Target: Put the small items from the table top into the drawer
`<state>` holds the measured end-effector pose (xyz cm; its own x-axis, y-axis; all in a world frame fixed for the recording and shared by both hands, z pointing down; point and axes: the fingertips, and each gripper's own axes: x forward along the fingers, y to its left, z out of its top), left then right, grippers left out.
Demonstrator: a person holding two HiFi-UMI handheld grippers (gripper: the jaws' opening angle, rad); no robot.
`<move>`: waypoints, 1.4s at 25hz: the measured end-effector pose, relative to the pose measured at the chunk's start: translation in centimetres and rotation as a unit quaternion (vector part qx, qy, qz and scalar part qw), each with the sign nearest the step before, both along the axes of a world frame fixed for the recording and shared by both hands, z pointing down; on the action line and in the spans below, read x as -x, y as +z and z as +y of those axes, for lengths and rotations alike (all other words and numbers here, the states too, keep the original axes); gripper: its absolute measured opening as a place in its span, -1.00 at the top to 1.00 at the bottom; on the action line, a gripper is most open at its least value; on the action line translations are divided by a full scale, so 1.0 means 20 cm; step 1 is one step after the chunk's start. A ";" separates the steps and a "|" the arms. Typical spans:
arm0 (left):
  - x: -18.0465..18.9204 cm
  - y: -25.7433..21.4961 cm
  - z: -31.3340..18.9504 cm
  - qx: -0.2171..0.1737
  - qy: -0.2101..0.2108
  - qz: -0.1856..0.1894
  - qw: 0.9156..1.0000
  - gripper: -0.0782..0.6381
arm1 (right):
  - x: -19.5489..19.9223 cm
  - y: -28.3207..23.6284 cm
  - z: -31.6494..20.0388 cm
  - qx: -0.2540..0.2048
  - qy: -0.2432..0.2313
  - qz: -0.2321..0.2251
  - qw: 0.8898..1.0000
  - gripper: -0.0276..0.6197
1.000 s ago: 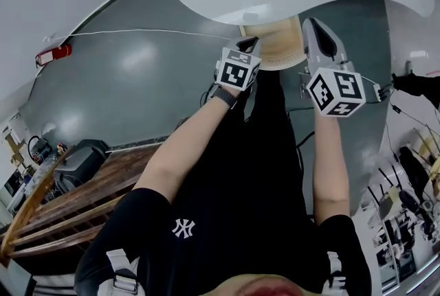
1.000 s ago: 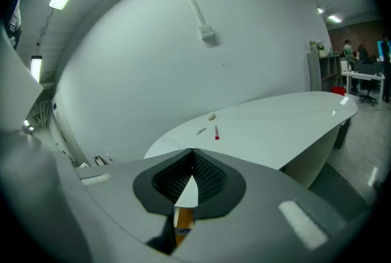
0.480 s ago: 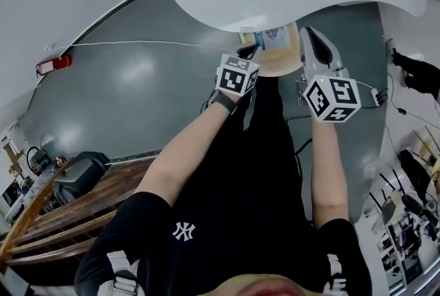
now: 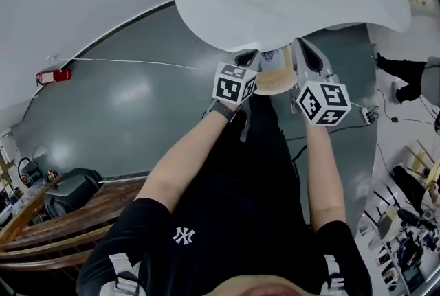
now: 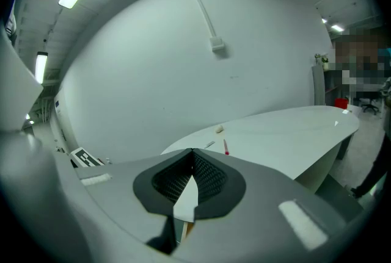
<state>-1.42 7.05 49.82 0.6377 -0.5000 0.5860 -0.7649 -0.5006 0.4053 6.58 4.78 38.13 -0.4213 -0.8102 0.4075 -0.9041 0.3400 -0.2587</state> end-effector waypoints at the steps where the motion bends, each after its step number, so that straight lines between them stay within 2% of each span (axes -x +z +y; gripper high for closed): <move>1: 0.01 -0.03 -0.02 -0.008 -0.002 0.003 1.000 0.78 | 0.01 -0.01 -0.01 -0.001 -0.002 0.001 1.000 0.84; 7: 0.04 -0.18 -0.14 -0.037 -0.014 0.019 0.999 0.78 | 0.06 -0.03 -0.07 0.004 -0.012 0.005 1.000 0.84; 13: 0.05 -0.25 -0.26 -0.058 -0.023 0.020 0.998 0.78 | 0.05 0.03 -0.26 0.024 -0.026 0.009 0.999 0.83; 24: 0.07 -0.21 -0.67 -0.072 -0.055 0.029 0.996 0.78 | 0.04 0.24 -0.75 0.056 -0.052 0.028 0.997 0.76; 35: 0.03 -0.10 -0.96 -0.064 -0.084 0.024 0.994 0.78 | -0.03 0.54 -1.17 0.111 -0.072 0.060 0.989 0.69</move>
